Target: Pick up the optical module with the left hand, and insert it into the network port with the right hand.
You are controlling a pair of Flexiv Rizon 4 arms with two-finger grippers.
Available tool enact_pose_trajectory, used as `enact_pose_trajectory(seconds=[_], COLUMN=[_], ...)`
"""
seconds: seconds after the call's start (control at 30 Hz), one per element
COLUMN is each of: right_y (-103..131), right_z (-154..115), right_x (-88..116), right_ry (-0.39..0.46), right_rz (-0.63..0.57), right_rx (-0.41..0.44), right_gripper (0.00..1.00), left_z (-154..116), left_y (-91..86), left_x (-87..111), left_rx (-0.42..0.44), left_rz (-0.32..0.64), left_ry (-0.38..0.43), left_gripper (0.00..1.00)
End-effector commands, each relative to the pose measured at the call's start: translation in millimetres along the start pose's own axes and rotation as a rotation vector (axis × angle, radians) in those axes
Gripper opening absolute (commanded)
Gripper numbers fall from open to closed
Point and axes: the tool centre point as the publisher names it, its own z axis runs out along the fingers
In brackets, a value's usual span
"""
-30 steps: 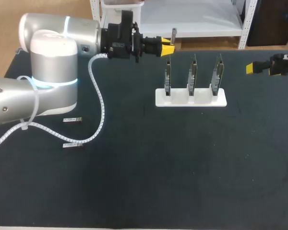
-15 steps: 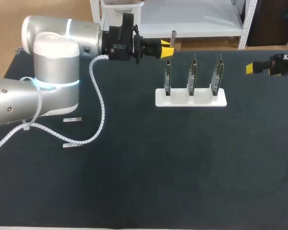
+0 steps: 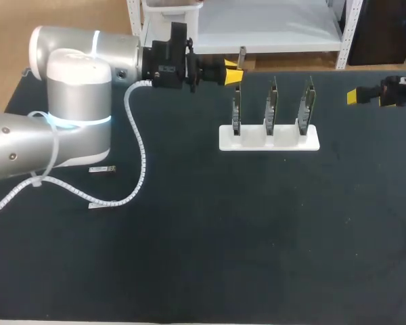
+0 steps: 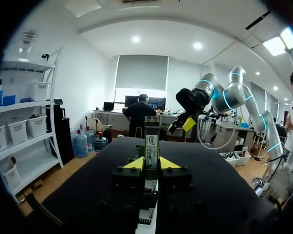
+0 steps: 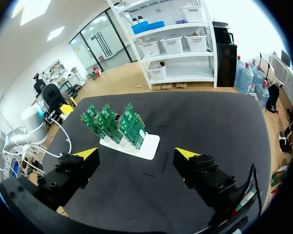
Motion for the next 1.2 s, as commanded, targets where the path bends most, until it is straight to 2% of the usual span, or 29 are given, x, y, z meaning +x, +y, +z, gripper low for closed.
enact_pose_trajectory(seconds=[0.03,0.47,1.2], right_y=[1,1,1], right_z=[0,0,0], right_x=[0,0,0], right_ry=[-0.001,-0.001,-0.001], right_rz=[0.001,0.001,0.001], right_rx=[0.003,0.003,0.003], right_gripper=[1.0,1.0,1.0], left_z=[0,-2,6], left_y=[-1.7,-7.4,-5.7], left_x=[1.0,11.4,8.2], left_rx=[-0.012,-0.008,-0.003], left_rz=[-0.002,-0.009,-0.019], left_ry=[-0.007,0.008,-0.008], left_gripper=[0.0,0.0,0.0])
